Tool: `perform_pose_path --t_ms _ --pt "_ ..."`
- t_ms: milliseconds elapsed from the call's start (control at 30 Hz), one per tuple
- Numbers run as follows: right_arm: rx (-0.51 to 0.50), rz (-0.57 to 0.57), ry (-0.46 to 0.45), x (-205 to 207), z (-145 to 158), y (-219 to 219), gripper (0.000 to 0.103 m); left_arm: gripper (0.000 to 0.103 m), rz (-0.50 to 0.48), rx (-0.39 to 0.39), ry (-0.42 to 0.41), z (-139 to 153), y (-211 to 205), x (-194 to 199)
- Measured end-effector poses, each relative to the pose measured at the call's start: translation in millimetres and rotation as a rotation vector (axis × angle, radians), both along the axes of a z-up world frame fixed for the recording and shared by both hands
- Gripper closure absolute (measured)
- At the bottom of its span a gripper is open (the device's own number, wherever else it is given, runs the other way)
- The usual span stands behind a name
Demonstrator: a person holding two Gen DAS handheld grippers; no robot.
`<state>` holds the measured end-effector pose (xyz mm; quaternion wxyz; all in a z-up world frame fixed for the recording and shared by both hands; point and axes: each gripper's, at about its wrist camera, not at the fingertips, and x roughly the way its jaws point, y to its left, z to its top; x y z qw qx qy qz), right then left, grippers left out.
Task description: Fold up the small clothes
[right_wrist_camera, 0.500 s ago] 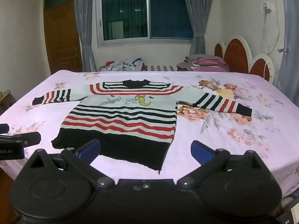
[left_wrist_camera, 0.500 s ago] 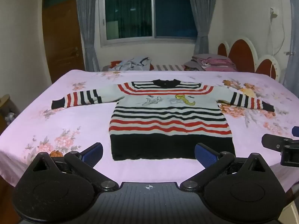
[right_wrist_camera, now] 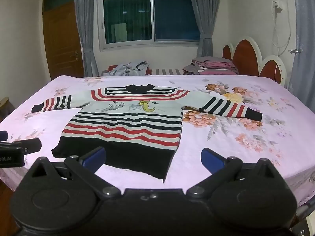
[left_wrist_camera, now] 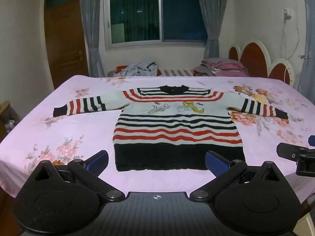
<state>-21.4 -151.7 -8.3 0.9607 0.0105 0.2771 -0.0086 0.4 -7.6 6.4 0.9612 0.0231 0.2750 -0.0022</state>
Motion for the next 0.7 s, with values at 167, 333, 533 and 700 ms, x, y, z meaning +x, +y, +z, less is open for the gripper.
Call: perform_pose_path --t_ms 167,333,533,700 --pt "0.007 -0.007 -0.001 2.2 -3.8 -1.7 0.0 0.0 0.002 0.001 0.003 0.3 -0.1 0.6" --pt "0.008 -0.007 -0.002 1.3 -2.7 -1.4 0.0 0.0 0.005 0.001 0.0 -0.7 2.2 0.7" --pt "0.008 -0.007 -0.002 1.7 -2.8 1.5 0.0 0.0 0.004 0.004 0.001 -1.5 2.2 1.3" --pt "0.008 -0.007 -0.001 1.7 -2.6 1.8 0.0 0.0 0.007 0.002 0.0 -1.5 1.4 2.4"
